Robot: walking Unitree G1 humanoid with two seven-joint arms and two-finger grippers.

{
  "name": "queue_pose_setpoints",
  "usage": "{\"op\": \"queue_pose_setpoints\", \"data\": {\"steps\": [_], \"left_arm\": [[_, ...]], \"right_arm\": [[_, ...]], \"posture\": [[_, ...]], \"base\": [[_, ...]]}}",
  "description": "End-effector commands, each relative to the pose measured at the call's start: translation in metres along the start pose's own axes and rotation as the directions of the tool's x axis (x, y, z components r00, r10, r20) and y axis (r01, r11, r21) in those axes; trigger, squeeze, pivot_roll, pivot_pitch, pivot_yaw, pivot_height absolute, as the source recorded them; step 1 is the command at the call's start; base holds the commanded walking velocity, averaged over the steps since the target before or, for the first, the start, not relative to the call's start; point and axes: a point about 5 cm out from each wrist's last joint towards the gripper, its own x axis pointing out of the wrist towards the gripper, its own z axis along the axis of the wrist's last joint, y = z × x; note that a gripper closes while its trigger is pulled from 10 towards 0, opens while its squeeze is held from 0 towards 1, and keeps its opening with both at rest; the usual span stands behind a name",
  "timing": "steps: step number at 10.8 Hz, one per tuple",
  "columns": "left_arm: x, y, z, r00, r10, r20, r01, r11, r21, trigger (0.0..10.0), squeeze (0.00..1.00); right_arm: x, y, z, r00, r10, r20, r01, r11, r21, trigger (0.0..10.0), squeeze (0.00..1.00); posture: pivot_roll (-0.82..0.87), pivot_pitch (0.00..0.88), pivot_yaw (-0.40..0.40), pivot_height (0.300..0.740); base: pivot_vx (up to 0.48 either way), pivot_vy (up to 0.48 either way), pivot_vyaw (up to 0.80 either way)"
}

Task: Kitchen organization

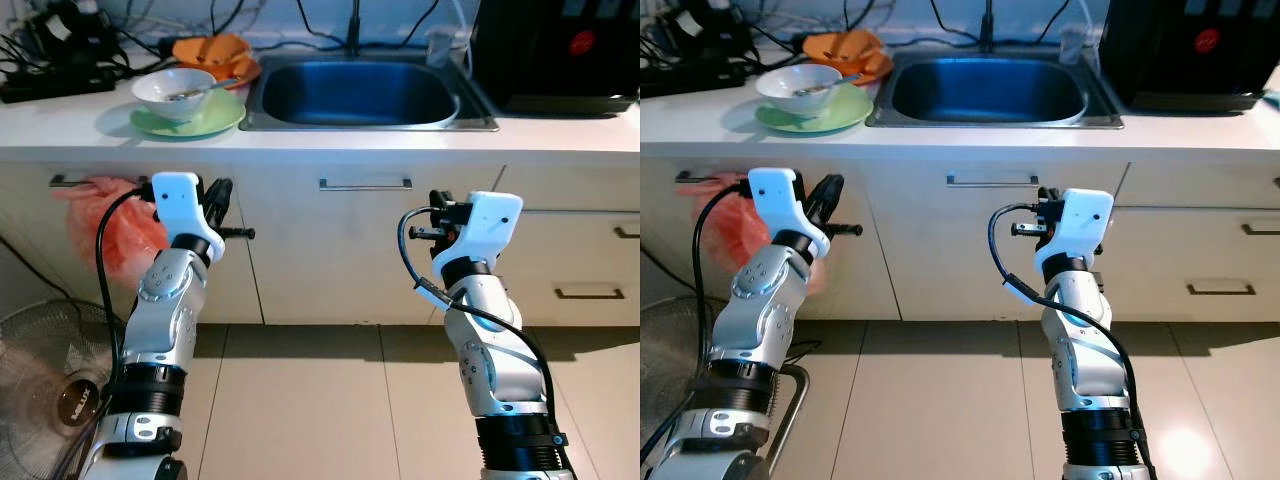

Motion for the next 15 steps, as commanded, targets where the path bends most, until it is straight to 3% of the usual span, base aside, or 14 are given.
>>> {"op": "queue_pose_setpoints", "data": {"steps": [1,6,7,8,10,11,15], "left_arm": [[0.003,-0.001,0.005,1.0,-0.004,0.01,0.004,1.0,0.001,10.0,0.0],[0.005,0.003,0.012,0.999,0.019,0.027,-0.019,1.0,0.009,10.0,0.0],[0.005,0.003,0.012,0.999,0.021,0.027,-0.021,1.0,0.011,10.0,0.0],[0.006,0.003,0.012,0.999,0.035,0.016,-0.035,0.999,0.004,10.0,0.0],[0.005,0.003,0.011,0.999,0.049,0.02,-0.049,0.999,-0.006,10.0,0.0],[0.005,0.004,0.011,0.998,0.048,0.032,-0.047,0.999,-0.014,10.0,1.0],[0.005,0.006,0.013,0.997,0.062,0.038,-0.062,0.998,0.005,10.0,1.0]], "right_arm": [[0.0,0.001,0.007,1.0,0.004,0.019,-0.003,1.0,-0.015,10.0,0.0],[0.002,0.013,0.02,0.996,0.063,0.063,-0.061,0.998,-0.032,10.0,0.0],[0.002,0.015,0.022,0.994,0.079,0.075,-0.075,0.996,-0.049,10.0,0.2],[0.002,0.016,0.024,0.993,0.082,0.083,-0.077,0.995,-0.06,10.0,0.0],[0.003,0.014,0.025,0.994,0.072,0.083,-0.067,0.996,-0.063,10.0,0.0],[0.003,0.013,0.024,0.995,0.064,0.082,-0.06,0.997,-0.054,10.0,1.0],[0.003,0.012,0.024,0.994,0.066,0.085,-0.063,0.997,-0.036,10.0,1.0]], "posture": [[0.06,0.008,0.035,0.74],[0.07,0.012,0.033,0.74],[0.07,0.011,0.033,0.74],[0.07,0.011,0.033,0.74],[0.07,0.009,0.035,0.74],[0.07,0.007,0.035,0.74],[0.07,0.004,0.038,0.74]], "base": [[0.371,0.0,0.0],[0.371,0.0,0.0],[0.334,0.0,0.0],[0.0,0.0,0.0],[0.0,0.0,0.0],[0.0,0.0,0.0],[0.0,0.0,0.0]]}}
